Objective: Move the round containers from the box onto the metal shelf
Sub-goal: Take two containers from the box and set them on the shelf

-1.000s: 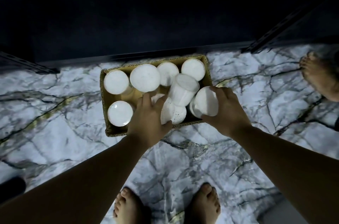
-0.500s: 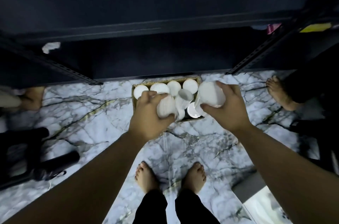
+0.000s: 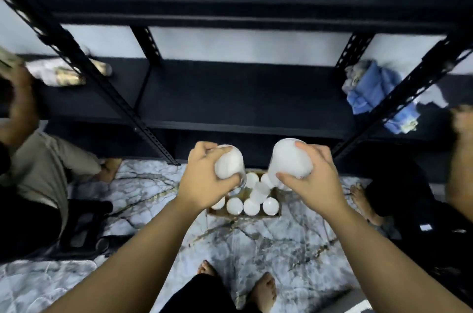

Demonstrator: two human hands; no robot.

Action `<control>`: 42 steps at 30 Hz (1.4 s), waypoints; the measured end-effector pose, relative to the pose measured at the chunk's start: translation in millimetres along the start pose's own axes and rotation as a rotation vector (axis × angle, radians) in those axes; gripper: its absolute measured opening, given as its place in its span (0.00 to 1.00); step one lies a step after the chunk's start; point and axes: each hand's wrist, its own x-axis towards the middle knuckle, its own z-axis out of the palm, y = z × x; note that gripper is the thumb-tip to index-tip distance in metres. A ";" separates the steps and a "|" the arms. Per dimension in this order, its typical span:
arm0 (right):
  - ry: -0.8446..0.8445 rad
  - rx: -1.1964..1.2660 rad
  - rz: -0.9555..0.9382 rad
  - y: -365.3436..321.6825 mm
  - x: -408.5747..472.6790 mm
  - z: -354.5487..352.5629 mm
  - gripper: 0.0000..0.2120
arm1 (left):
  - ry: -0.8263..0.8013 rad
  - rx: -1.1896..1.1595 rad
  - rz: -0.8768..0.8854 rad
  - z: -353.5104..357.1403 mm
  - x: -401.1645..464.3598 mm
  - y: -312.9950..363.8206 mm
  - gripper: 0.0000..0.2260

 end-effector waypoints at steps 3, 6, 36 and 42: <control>0.013 0.046 -0.075 -47.4 12.7 -20.3 0.34 | 0.096 -0.022 0.059 -47.0 5.7 23.7 0.29; 0.040 0.085 -0.171 -97.1 31.5 -35.9 0.34 | 0.192 -0.030 0.123 -98.8 21.0 47.7 0.28; 0.152 0.125 -0.397 -350.4 262.4 64.1 0.28 | 0.383 -0.023 0.284 -333.4 257.7 8.7 0.26; 0.258 -0.010 -0.523 -345.9 269.0 62.7 0.30 | 0.433 0.036 0.479 -344.8 256.2 -8.2 0.24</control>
